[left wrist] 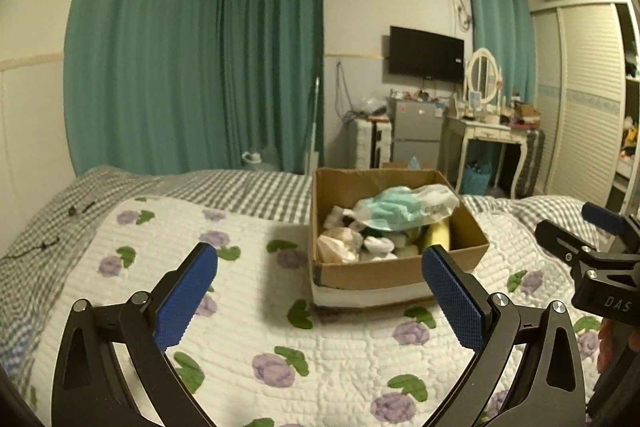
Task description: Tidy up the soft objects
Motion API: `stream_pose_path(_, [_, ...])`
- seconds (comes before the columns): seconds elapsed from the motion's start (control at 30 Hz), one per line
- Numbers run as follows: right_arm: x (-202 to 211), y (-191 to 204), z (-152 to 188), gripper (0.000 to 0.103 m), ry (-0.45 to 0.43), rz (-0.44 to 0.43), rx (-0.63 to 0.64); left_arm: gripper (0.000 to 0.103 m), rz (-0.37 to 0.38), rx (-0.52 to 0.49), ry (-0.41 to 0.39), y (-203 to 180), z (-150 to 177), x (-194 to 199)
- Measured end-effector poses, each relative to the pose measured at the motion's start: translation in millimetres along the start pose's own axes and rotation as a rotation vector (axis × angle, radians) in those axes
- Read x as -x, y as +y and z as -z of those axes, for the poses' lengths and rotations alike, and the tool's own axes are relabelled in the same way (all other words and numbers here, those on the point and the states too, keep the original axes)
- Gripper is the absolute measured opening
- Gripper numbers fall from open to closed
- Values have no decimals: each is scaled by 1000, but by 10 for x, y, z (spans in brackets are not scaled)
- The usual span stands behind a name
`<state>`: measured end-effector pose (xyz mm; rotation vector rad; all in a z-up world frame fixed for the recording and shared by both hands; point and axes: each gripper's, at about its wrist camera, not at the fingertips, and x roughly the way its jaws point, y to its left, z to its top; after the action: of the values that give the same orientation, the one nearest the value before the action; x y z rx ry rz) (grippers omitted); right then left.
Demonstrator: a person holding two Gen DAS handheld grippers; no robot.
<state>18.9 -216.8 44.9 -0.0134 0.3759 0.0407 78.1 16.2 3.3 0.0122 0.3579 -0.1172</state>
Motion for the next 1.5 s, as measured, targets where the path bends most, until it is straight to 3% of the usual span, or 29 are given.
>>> stream_pose_path(1.5, [-34,16,42,103,17,12,-6,103,10,-1,33,-6,31,-45])
